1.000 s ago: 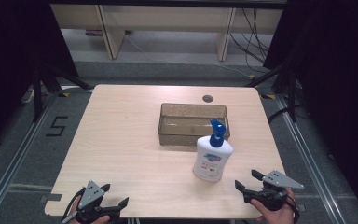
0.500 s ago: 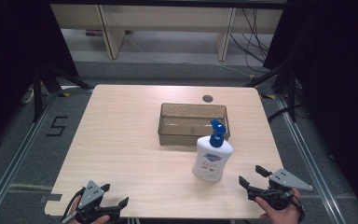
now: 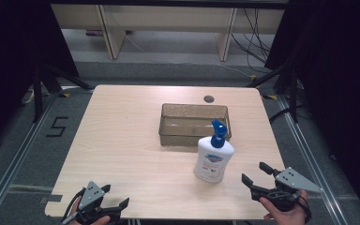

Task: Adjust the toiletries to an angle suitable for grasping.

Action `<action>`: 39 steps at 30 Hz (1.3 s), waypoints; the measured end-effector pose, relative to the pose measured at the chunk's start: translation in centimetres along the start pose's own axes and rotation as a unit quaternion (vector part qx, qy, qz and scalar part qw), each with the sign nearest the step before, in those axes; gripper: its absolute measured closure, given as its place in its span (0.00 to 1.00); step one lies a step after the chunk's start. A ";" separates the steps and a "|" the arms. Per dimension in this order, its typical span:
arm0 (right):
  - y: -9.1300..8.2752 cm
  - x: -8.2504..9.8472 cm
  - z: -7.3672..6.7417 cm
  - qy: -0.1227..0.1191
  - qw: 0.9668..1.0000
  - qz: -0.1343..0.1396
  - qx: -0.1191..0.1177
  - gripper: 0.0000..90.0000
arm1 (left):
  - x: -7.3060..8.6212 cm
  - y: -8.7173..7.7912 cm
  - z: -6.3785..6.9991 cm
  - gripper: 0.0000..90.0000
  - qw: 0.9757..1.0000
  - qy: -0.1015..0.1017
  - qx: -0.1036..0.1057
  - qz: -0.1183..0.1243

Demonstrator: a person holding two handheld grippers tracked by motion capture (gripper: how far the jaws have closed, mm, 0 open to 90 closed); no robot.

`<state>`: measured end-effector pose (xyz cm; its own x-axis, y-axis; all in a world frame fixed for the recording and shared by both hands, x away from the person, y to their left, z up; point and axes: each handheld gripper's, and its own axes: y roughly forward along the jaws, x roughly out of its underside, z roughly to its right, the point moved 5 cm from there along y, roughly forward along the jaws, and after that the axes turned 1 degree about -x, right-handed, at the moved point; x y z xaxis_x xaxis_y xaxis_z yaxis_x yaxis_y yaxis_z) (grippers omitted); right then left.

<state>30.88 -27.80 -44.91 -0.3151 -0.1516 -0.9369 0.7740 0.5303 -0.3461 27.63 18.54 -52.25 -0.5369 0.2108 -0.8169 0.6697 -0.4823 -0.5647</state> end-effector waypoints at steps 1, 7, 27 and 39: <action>0.0 -0.1 -0.3 0.011 1.000 -0.001 -0.004 0.24 | 0.0 0.0 0.0 0.19 1.000 -0.003 -0.001 0.001; 0.0 -1.1 -0.5 -0.004 1.000 0.008 -0.015 0.24 | 0.0 0.0 0.0 0.19 1.000 -0.003 -0.001 0.001; 1.5 -6.6 -2.4 -0.024 0.998 0.036 -0.046 0.25 | -0.1 0.0 0.0 0.18 1.000 -0.018 0.002 0.010; 3.1 -8.7 -3.4 -0.048 0.996 0.047 -0.064 0.27 | -0.2 0.0 0.0 0.18 1.000 -0.017 0.002 0.013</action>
<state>34.13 -21.97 -37.64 -0.1856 -0.1721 -0.9675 0.7191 0.6472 -0.2530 27.66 18.50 -52.09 -0.5372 0.1693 -0.8263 0.6811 -0.4907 -0.5434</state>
